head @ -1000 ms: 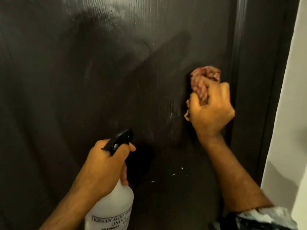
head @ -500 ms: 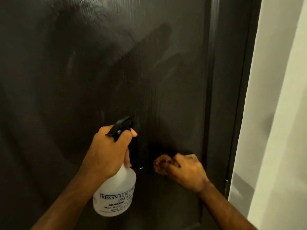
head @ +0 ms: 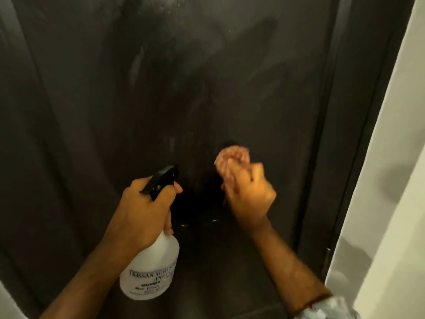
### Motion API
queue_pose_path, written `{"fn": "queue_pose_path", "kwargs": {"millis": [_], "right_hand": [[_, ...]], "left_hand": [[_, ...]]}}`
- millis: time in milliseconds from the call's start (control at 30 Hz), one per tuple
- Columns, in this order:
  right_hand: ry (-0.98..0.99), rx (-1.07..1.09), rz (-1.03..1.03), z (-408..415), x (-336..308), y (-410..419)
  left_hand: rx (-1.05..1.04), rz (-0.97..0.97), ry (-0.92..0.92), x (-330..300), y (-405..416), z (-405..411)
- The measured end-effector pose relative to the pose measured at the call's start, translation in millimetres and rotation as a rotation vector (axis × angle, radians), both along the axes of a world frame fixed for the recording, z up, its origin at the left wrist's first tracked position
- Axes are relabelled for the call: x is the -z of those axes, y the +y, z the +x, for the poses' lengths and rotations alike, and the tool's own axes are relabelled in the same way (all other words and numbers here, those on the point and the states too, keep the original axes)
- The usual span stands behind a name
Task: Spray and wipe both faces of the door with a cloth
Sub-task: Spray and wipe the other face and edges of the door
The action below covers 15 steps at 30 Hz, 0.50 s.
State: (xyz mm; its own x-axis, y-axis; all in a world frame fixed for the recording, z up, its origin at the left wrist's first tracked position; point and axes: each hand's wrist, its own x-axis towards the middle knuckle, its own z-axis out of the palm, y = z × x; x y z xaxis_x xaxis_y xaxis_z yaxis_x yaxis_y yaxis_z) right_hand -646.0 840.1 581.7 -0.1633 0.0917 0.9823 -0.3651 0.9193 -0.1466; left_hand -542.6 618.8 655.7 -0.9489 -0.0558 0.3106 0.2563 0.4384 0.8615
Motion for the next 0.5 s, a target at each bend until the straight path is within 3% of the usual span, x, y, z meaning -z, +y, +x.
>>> {"fn": "queue_pose_path", "kwargs": {"millis": [100, 267, 400, 500], "right_hand": [[-0.068, -0.114, 0.256, 11, 83, -13], [-0.310, -0.177, 0.434, 22, 162, 0], [-0.348, -0.233, 0.582, 21, 137, 9], [-0.459, -0.234, 0.357, 23, 78, 5]], "left_hand": [[-0.003, 0.001, 0.007, 6, -3, 1], [0.000, 0.005, -0.013, 11, -14, 6], [-0.013, -0.012, -0.050, 22, -24, 7], [-0.028, -0.022, -0.077, 28, -24, 5]]}}
